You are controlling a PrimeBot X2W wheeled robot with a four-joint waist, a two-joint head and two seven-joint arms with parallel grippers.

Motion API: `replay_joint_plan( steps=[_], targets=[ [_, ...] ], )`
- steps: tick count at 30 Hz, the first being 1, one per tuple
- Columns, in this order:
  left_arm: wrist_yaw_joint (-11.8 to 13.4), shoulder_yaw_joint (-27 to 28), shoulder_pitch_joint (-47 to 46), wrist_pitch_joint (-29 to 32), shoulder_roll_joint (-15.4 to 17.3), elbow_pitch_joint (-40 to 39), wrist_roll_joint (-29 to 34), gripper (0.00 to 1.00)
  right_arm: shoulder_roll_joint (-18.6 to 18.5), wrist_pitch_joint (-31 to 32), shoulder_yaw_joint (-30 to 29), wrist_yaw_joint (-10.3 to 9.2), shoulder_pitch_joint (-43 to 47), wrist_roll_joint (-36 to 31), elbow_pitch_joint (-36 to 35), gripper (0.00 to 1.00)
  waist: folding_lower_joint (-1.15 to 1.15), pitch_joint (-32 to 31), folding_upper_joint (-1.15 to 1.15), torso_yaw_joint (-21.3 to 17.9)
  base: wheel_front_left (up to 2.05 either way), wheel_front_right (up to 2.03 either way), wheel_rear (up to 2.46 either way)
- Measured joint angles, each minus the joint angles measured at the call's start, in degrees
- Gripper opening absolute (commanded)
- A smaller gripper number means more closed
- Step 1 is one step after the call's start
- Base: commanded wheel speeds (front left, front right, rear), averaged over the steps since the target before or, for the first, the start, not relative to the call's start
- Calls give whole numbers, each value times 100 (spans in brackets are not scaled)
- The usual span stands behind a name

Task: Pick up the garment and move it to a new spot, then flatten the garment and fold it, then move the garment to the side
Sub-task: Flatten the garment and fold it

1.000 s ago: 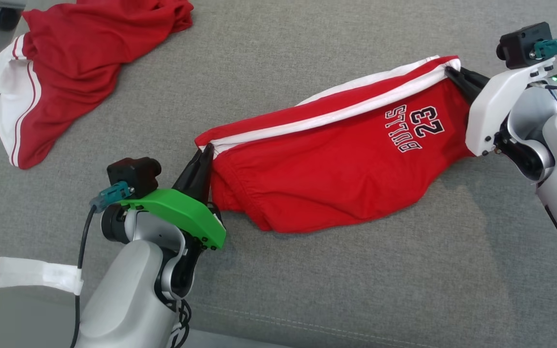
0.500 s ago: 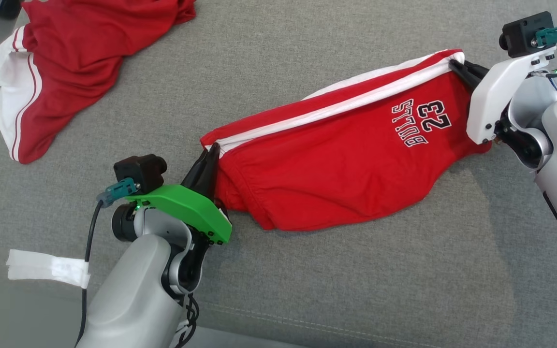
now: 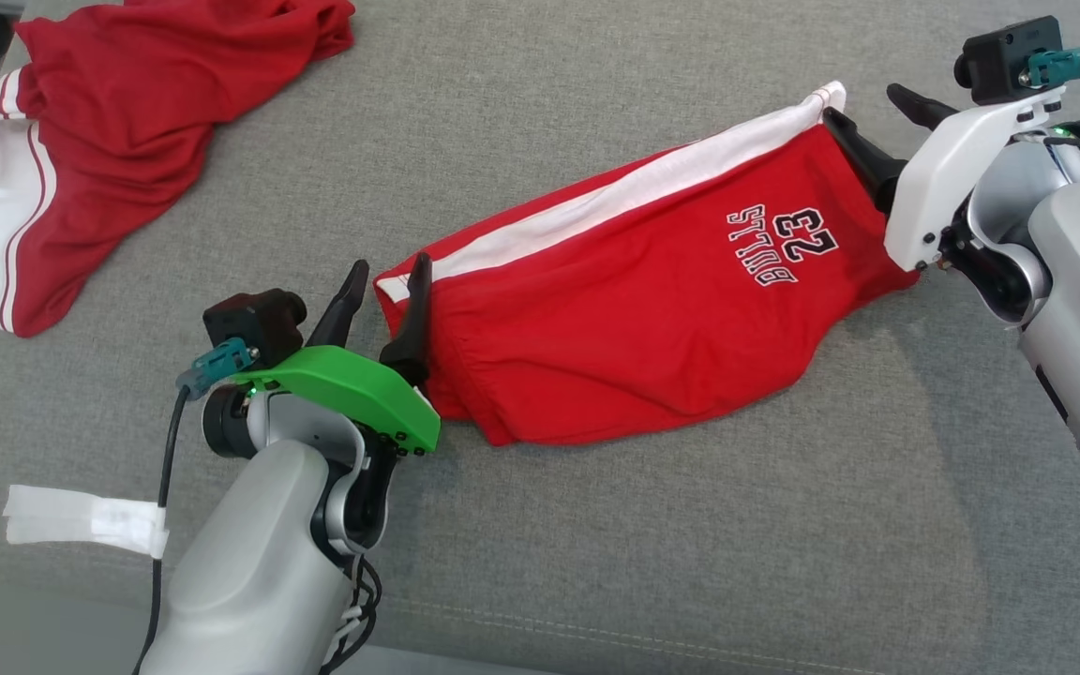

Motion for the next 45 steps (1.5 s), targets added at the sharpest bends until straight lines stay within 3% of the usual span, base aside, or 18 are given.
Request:
replay_joint_plan(
  steps=[13, 36, 37, 38, 39, 41, 42, 45],
  targets=[
    [-151, -73, 214, -250, 1, -208, 194, 100, 53, -288, -77, 0, 430, 715, 454, 100, 0, -347, 0, -116, 0, 0, 0],
    [-93, 131, 990, -350, 132, -877, 376, 100, 375, -140, -145, 0, 942, 1540, 1193, 100, 0, -535, 0, 174, 0, 0, 0],
    [-93, 155, 1005, -350, 132, -882, 377, 100, 402, -118, -110, 0, 943, 1570, 1194, 87, 0, -546, 0, 171, 0, 0, 0],
    [-92, 187, 1024, -350, 136, -892, 377, 100, 425, -96, -79, 0, 944, 1585, 1193, 53, 0, -560, 0, 165, 0, 0, 0],
    [-92, 212, 1054, -350, 145, -912, 377, 100, 437, -91, -55, 0, 945, 1602, 1193, 45, 0, -574, 0, 156, 0, 0, 0],
    [-69, 243, 1130, -352, 170, -958, 378, 100, 468, -51, 16, 0, 953, 1618, 1193, 21, 0, -602, 0, 130, 0, 0, 0],
    [-58, 249, 1162, -352, 181, -985, 379, 100, 491, -46, 43, 0, 962, 1625, 1192, 0, 0, -616, 0, 115, 0, 0, 0],
    [-44, 272, 1235, -352, 218, -1038, 412, 100, 575, -88, 75, 0, 1039, 1669, 1163, 0, 0, -662, 0, 66, 0, 0, 0]
  ],
)
